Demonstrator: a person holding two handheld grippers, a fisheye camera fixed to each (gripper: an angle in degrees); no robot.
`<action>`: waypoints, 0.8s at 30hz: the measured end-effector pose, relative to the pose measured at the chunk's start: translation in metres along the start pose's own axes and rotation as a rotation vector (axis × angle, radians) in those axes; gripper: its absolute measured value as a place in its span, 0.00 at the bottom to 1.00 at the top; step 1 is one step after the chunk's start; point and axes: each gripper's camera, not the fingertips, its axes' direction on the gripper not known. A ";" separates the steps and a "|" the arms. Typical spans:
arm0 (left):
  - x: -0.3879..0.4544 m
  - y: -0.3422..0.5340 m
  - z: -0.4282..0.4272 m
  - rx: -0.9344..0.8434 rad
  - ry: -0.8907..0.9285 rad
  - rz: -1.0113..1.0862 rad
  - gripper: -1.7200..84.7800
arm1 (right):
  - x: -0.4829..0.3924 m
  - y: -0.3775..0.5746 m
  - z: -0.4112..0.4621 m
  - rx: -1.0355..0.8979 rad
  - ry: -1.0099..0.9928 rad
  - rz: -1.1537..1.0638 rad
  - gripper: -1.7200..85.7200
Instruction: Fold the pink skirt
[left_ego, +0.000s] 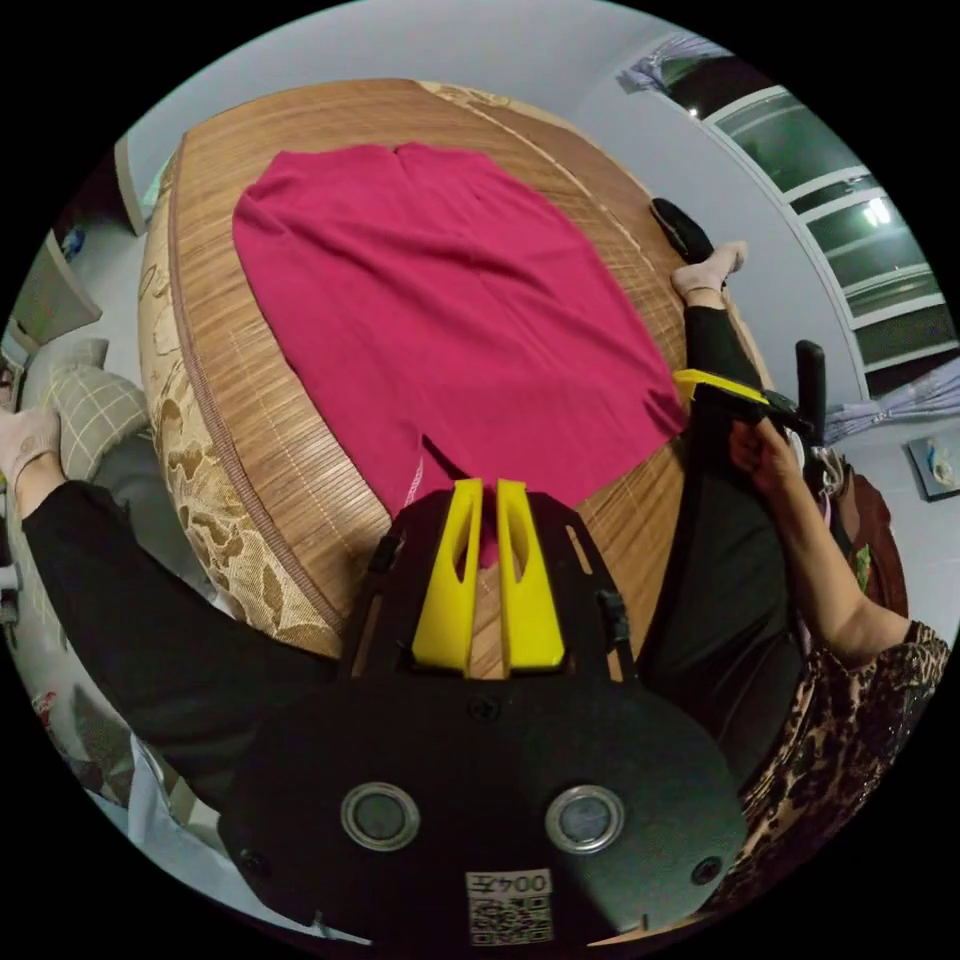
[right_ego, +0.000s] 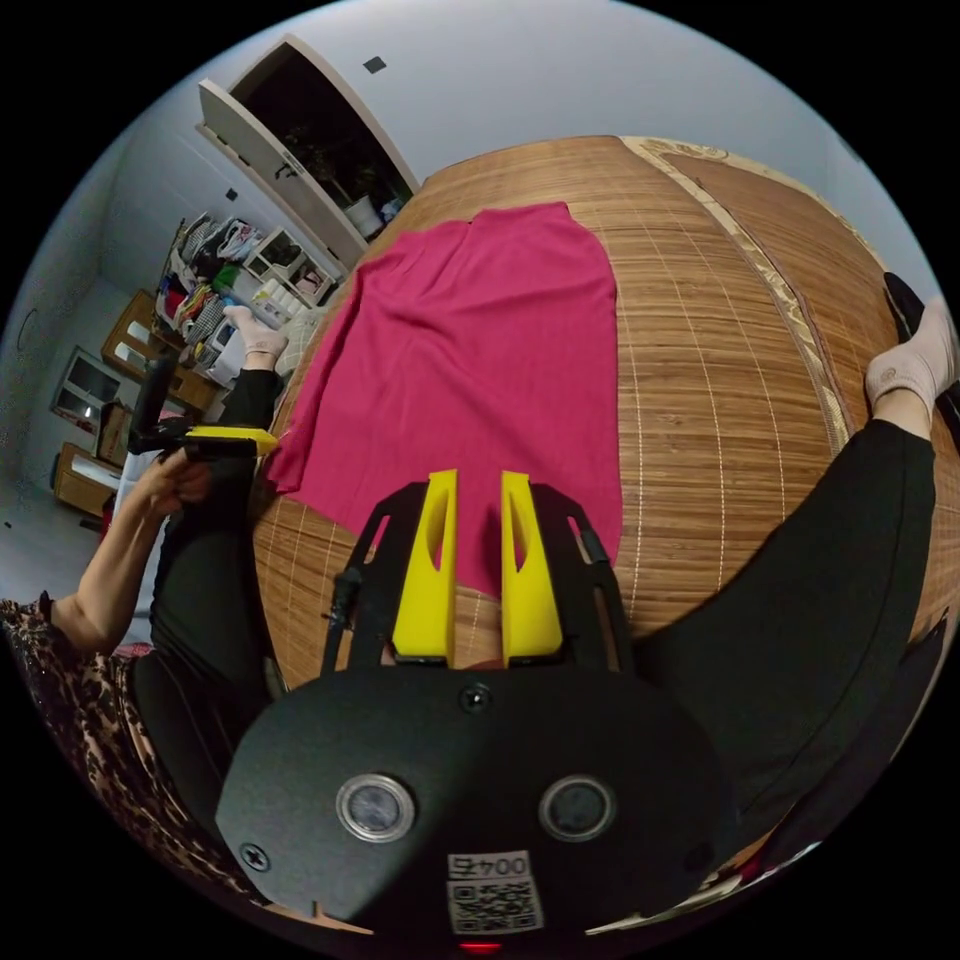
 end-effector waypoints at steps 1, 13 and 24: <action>-0.002 0.002 -0.001 0.014 0.006 -0.007 0.04 | 0.000 0.001 0.002 0.002 0.001 -0.002 0.11; -0.003 0.045 0.002 0.074 -0.179 -0.094 0.12 | -0.040 0.008 0.072 0.009 -0.151 -0.176 0.11; -0.021 0.048 0.034 -0.087 0.069 -0.178 0.18 | -0.088 -0.002 0.174 -0.111 -0.262 -0.304 0.13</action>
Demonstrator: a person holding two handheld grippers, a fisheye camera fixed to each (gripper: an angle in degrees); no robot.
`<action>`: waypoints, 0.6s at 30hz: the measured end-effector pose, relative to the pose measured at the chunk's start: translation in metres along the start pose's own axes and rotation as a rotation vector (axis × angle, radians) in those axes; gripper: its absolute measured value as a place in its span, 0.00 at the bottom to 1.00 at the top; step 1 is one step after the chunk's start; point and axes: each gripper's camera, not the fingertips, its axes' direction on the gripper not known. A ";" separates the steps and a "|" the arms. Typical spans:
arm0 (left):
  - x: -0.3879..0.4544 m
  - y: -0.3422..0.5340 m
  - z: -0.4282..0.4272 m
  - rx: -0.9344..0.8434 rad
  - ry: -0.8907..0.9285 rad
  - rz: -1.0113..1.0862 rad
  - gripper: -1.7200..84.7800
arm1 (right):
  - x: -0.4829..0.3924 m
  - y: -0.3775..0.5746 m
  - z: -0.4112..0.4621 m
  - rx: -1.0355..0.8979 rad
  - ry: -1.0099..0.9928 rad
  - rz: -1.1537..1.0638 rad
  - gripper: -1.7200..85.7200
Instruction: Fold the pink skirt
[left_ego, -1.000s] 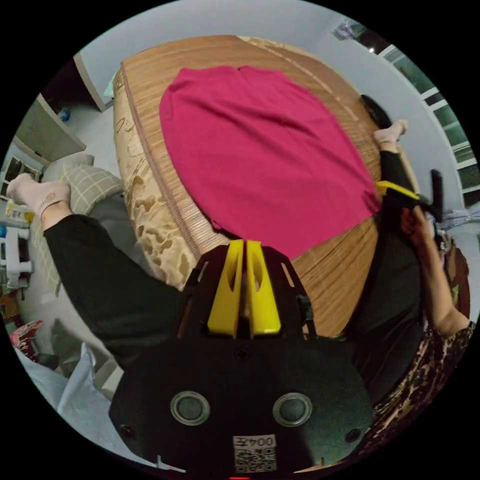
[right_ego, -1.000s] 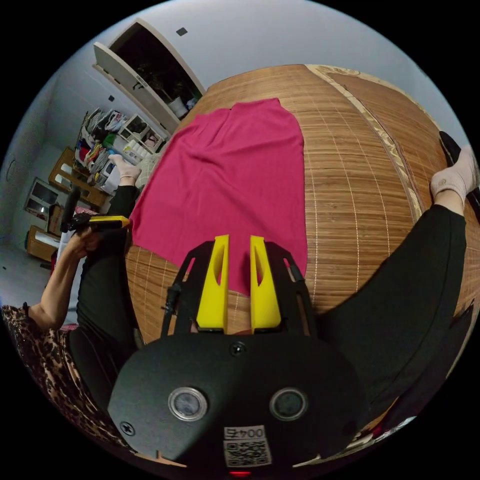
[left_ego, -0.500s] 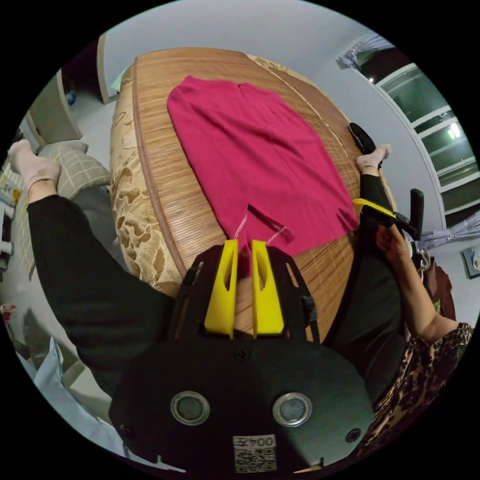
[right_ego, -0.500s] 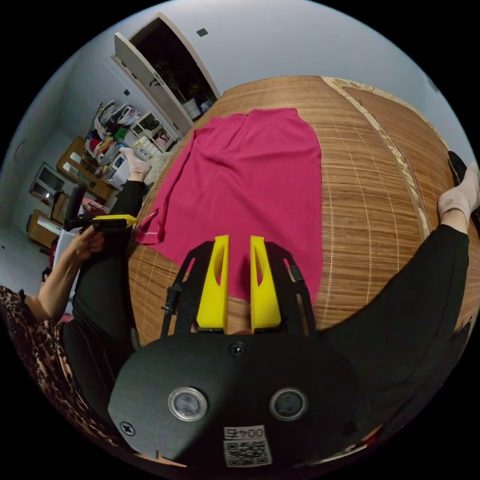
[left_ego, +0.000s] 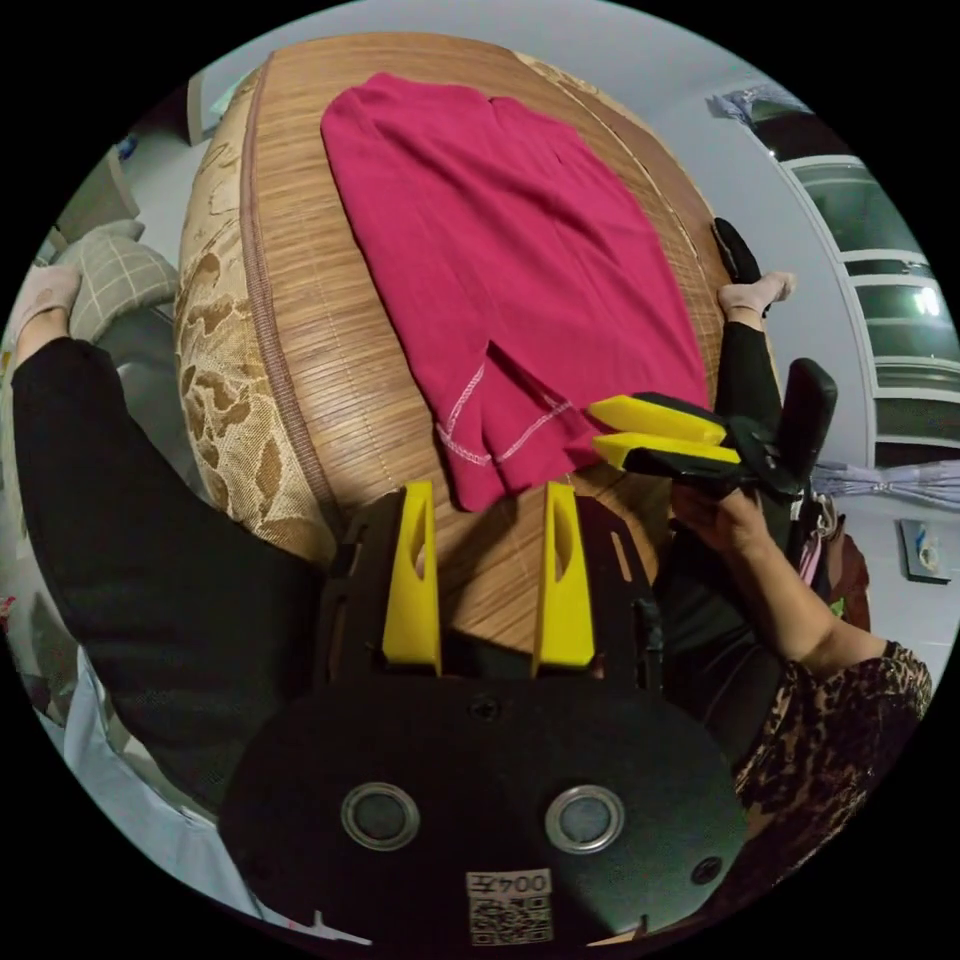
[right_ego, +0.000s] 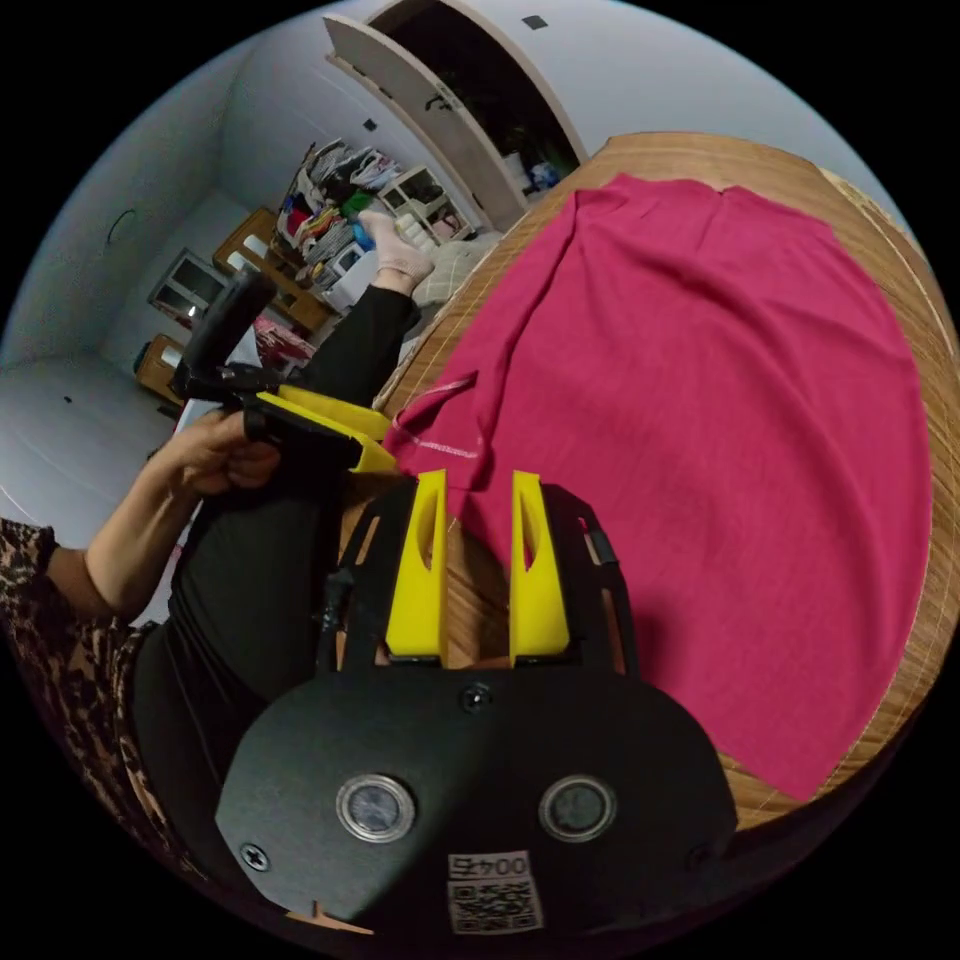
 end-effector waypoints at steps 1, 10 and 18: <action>0.000 0.000 0.001 0.004 0.008 -0.001 0.18 | 0.002 0.001 0.004 -0.006 -0.003 -0.003 0.13; 0.046 0.021 -0.008 0.211 0.009 0.271 0.14 | 0.025 -0.001 0.033 0.025 -0.098 -0.022 0.12; 0.067 0.025 -0.011 0.240 -0.195 0.212 0.13 | 0.038 -0.005 0.058 0.023 -0.102 -0.026 0.10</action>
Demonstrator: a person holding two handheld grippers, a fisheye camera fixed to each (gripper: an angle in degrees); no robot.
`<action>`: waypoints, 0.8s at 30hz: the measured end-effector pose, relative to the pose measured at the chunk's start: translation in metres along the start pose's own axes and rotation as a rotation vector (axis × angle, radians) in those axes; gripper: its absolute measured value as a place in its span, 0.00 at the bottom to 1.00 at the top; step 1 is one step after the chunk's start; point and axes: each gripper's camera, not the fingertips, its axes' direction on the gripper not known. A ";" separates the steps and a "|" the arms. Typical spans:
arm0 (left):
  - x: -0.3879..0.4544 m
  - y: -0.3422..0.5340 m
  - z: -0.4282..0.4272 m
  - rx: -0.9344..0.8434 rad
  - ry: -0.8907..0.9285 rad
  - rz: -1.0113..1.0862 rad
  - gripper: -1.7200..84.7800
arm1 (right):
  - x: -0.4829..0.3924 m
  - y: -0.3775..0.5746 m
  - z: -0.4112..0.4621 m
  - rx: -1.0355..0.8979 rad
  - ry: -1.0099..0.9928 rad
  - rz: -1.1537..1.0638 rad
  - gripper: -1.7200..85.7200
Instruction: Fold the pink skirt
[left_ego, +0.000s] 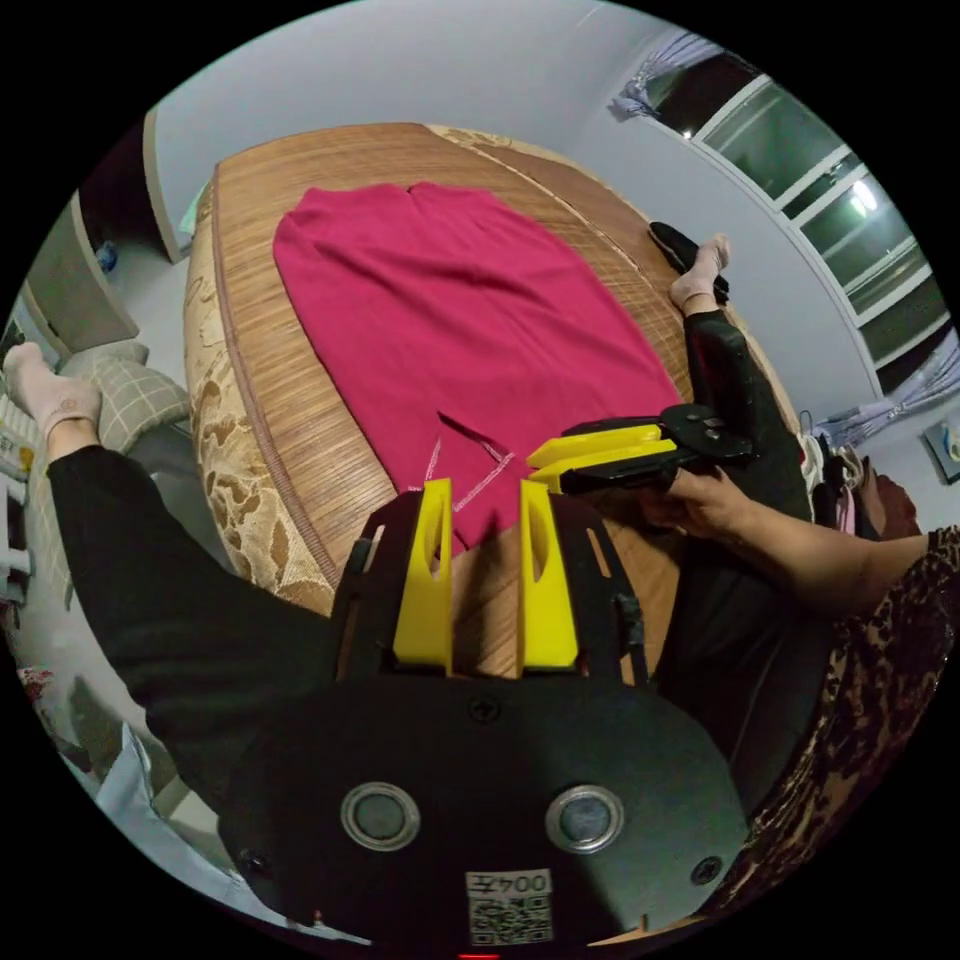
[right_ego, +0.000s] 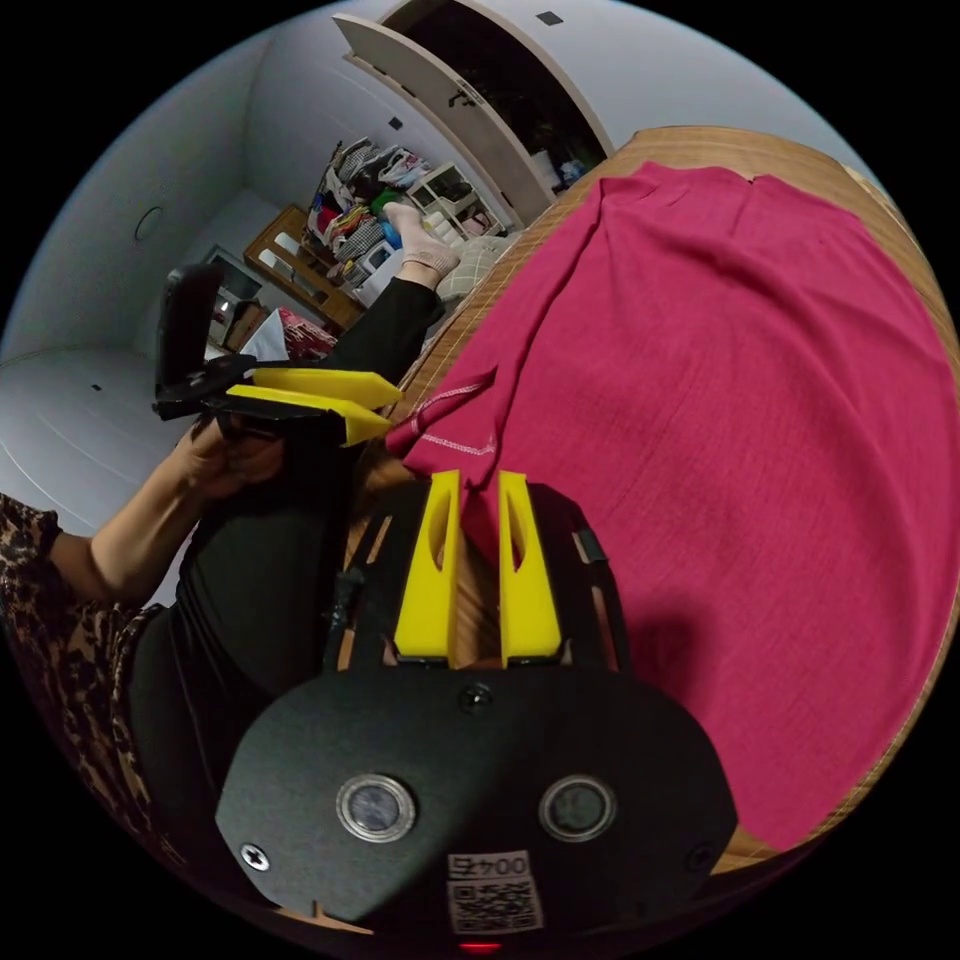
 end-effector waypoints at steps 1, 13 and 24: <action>0.001 0.000 0.000 -0.004 -0.020 0.000 0.13 | 0.001 0.000 0.002 0.000 0.000 -0.001 0.10; -0.011 -0.016 0.034 -0.301 0.052 -0.174 0.17 | 0.026 -0.007 0.029 0.007 -0.072 0.031 0.09; 0.018 -0.009 0.020 -0.141 0.082 -0.138 0.14 | 0.043 -0.013 0.048 0.012 -0.082 0.028 0.08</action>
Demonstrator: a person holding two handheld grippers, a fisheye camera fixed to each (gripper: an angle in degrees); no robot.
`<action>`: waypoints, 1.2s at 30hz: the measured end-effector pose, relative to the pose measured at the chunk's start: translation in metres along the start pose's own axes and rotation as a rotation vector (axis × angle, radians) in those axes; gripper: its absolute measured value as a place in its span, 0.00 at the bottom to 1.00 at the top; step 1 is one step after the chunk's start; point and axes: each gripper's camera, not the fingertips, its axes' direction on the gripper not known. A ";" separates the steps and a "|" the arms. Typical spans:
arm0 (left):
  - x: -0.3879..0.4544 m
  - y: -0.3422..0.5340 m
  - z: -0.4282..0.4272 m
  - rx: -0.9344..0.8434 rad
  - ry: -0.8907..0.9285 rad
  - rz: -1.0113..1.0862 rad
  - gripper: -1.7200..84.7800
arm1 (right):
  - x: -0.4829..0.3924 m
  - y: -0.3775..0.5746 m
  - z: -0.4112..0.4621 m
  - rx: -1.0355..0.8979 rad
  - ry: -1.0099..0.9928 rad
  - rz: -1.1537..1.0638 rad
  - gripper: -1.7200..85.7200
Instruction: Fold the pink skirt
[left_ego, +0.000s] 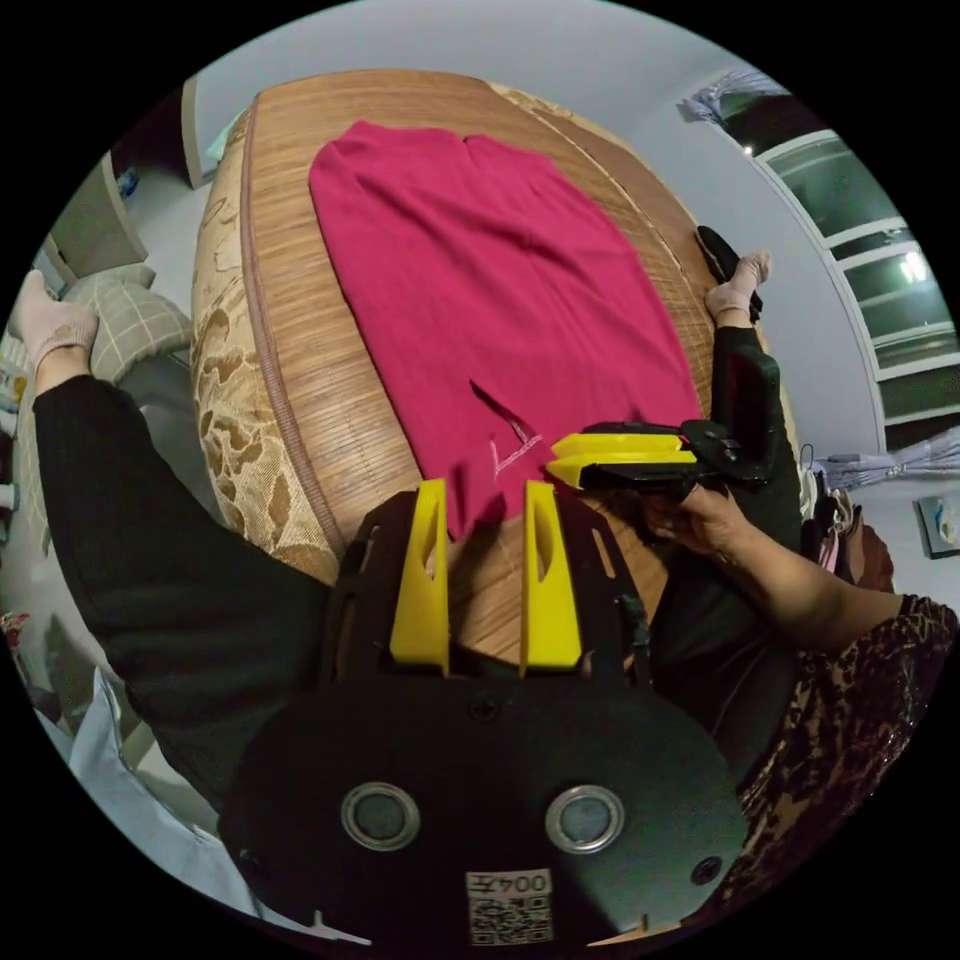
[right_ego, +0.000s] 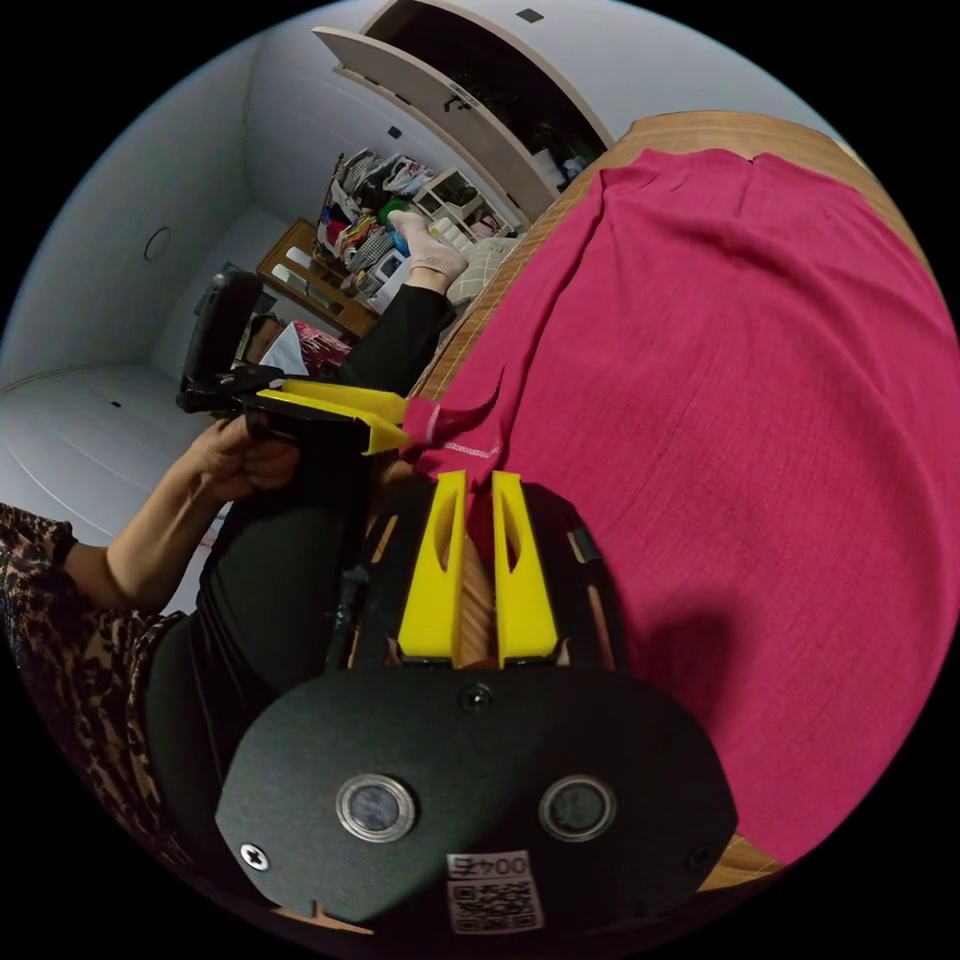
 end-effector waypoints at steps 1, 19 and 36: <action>0.001 0.000 0.001 -0.003 -0.006 -0.002 0.14 | 0.001 0.000 0.001 0.000 0.000 -0.001 0.08; 0.102 0.015 0.030 -0.042 -0.324 0.298 0.13 | 0.031 -0.010 0.012 0.003 -0.021 0.025 0.07; 0.075 0.022 0.026 0.131 0.099 0.149 0.03 | 0.055 -0.018 -0.005 0.034 -0.039 -0.059 0.02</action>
